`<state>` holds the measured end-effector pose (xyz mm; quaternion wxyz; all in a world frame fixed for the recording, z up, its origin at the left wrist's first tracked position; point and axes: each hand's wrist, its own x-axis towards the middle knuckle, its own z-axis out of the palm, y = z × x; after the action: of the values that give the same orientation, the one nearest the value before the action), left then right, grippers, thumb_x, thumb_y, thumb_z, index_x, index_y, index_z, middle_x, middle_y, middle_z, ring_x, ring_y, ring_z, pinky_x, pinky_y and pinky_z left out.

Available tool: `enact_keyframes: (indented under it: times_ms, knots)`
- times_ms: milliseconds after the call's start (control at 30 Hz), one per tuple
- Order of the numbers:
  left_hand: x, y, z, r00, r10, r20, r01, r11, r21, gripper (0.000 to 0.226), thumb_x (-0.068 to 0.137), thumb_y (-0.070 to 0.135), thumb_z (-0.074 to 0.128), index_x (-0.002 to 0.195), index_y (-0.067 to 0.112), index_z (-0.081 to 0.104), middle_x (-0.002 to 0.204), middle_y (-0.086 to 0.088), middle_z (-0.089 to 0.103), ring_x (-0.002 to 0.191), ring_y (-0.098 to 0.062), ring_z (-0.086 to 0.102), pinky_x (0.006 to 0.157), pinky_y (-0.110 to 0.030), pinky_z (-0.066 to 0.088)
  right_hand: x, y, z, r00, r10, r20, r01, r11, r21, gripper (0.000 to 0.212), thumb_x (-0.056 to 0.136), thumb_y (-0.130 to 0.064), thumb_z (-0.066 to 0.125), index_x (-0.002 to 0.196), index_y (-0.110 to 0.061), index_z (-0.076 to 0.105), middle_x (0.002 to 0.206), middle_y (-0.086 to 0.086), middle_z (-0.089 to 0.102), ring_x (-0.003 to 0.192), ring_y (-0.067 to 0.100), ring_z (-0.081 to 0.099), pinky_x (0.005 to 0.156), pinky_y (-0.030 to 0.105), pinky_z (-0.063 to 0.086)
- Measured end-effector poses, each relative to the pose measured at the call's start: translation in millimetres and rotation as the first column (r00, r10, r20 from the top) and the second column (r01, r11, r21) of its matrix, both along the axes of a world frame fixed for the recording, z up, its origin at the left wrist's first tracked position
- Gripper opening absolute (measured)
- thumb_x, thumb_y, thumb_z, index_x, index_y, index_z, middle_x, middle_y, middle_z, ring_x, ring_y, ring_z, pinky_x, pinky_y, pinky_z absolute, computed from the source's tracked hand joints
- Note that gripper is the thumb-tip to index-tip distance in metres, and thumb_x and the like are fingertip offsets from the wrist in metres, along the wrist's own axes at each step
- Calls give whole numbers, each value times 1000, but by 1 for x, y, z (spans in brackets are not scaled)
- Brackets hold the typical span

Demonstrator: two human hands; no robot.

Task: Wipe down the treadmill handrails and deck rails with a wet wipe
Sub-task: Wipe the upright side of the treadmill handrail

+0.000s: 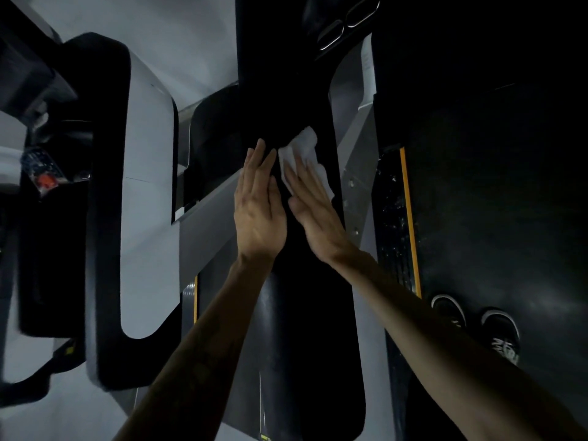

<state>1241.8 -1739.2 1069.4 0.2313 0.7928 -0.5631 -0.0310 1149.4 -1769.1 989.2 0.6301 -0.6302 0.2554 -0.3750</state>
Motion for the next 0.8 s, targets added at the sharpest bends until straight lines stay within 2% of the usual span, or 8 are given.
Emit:
enact_keyframes:
  times_ms: [100, 200, 300, 400, 533, 667, 800]
  knots:
    - [0, 0, 0, 1000, -11, 2, 11, 1000, -2, 43, 110, 13, 34, 150, 8, 48, 163, -8, 38, 155, -22, 28, 123, -51, 31, -24, 27, -26, 998, 45, -41, -49, 993, -103, 55, 110, -15, 38, 163, -14, 22, 172, -3, 2, 159, 19, -3, 129, 42, -1]
    - [-1, 0, 2, 1000, -4, -3, 4, 1000, 3, 43, 110, 14, 35, 150, 8, 48, 163, -8, 38, 155, -22, 28, 123, -52, 31, -24, 22, -30, 995, 42, -93, -41, 999, 13, 56, 111, -20, 33, 164, -17, 16, 173, -3, -1, 159, 17, -7, 129, 47, -2]
    - [-2, 0, 4, 1000, 10, 2, -10, 1000, 18, 47, 109, 19, 32, 151, 5, 47, 163, -9, 38, 155, -23, 28, 123, -51, 30, 2, -9, -5, 991, 0, -133, 12, 996, 83, 58, 109, -29, 25, 164, -13, 11, 172, 3, -4, 158, 18, -11, 128, 51, -4]
    - [-3, 0, 3, 1000, 24, -18, -23, 999, 33, 47, 108, 14, 31, 153, 3, 44, 164, -10, 35, 155, -22, 26, 124, -51, 29, 20, -32, 17, 995, 14, -96, -3, 993, 118, 61, 107, -32, 25, 162, -10, 13, 172, 7, -1, 158, 19, -11, 128, 50, -5]
    - [1, 1, 0, 1000, 1, -31, 0, 1000, 17, 47, 109, 9, 32, 154, 6, 44, 166, -8, 33, 157, -20, 22, 123, -53, 29, -1, -9, 3, 999, 32, -26, -34, 994, -101, 58, 108, -27, 33, 160, -6, 20, 171, 7, 5, 159, 20, -4, 129, 43, -3]
    - [4, 1, -1, 1000, -10, -23, 10, 1000, 9, 46, 108, 7, 33, 153, 6, 46, 166, -8, 34, 157, -21, 21, 123, -54, 31, -10, 6, -8, 998, 26, -49, -33, 987, -160, 57, 108, -26, 34, 161, -8, 22, 171, 5, 6, 159, 22, -3, 129, 46, -1]
    - [-1, 0, 4, 1000, 11, -4, -11, 1000, 2, 47, 107, 11, 35, 151, 4, 47, 162, -10, 39, 154, -21, 29, 121, -51, 34, 13, -28, 4, 997, -11, -80, 0, 991, -134, 55, 108, -29, 27, 160, -11, 22, 171, 9, 6, 159, 26, -4, 129, 49, -2]
